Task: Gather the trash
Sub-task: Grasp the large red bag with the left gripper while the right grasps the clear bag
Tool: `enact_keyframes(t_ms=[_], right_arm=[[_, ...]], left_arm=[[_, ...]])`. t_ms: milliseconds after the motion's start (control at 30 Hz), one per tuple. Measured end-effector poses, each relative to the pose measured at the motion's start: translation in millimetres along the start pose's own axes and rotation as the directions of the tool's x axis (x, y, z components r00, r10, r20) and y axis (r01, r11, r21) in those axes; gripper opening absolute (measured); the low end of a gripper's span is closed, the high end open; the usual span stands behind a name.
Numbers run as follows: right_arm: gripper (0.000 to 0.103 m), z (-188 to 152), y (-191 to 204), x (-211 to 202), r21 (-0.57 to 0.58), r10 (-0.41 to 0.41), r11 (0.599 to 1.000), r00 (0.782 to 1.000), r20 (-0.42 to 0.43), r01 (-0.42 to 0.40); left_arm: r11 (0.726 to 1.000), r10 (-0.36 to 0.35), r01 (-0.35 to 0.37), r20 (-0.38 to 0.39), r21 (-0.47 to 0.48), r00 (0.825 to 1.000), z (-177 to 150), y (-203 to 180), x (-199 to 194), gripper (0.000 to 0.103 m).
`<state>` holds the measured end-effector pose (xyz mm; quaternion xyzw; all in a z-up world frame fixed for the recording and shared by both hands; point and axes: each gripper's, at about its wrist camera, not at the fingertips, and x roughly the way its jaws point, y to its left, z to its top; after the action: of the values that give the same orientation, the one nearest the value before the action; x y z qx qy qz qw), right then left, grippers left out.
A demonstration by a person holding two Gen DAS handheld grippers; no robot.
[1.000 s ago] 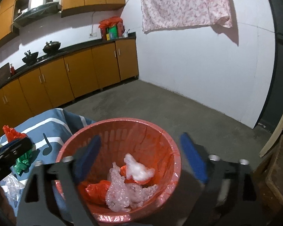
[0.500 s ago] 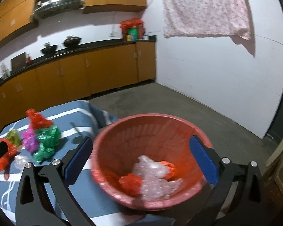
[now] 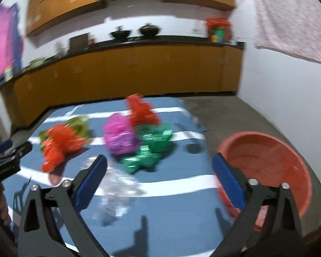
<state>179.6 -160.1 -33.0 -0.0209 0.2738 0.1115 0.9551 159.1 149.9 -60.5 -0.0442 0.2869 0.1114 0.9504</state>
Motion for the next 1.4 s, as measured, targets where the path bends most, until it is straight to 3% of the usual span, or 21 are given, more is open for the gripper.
enact_keyframes(t_ms=[167, 567, 667, 867, 1067, 1233, 1400], right_arm=[[0.078, -3.2, 34.6, 30.6, -0.042, 0.080, 0.996, 0.993, -0.083, -0.084], [0.078, -13.7, 62.8, 72.1, -0.142, 0.049, 0.987, 0.975, -0.215, -0.081], [0.070, -14.3, 61.7, 78.2, -0.133, 0.052, 0.987, 0.968, -0.245, -0.087], [0.042, -18.7, 63.7, 84.7, -0.139, 0.069, 0.984, 0.955, -0.289, -0.114], [0.038, -20.1, 58.2, 75.4, -0.125, 0.081, 0.985, 0.955, -0.284, -0.120], [0.038, -20.7, 45.9, 66.8, -0.093, 0.089, 0.988, 0.956, -0.279, -0.120], [0.036, -22.1, 34.4, 60.8, -0.046, 0.111, 0.991, 0.954, -0.277, -0.129]], left_arm=[[0.999, 0.030, -0.030, -0.005, -0.035, 1.000, -4.4, 26.5, 2.6, 0.091], [0.999, 0.006, -0.008, -0.031, -0.041, 1.000, -0.5, 32.3, 21.5, 0.091], [1.000, -0.006, 0.005, -0.036, -0.029, 0.999, 0.3, 26.9, 26.5, 0.091], [0.999, -0.032, 0.033, -0.058, 0.018, 0.998, 2.5, 8.1, 40.9, 0.091], [0.996, -0.063, 0.070, -0.122, 0.050, 0.991, 6.9, -10.6, 62.6, 0.091], [0.993, -0.083, 0.097, -0.180, 0.068, 0.980, 7.1, -24.3, 80.4, 0.078], [0.992, -0.098, 0.114, -0.230, 0.055, 0.968, 3.6, -30.3, 94.6, 0.058]])
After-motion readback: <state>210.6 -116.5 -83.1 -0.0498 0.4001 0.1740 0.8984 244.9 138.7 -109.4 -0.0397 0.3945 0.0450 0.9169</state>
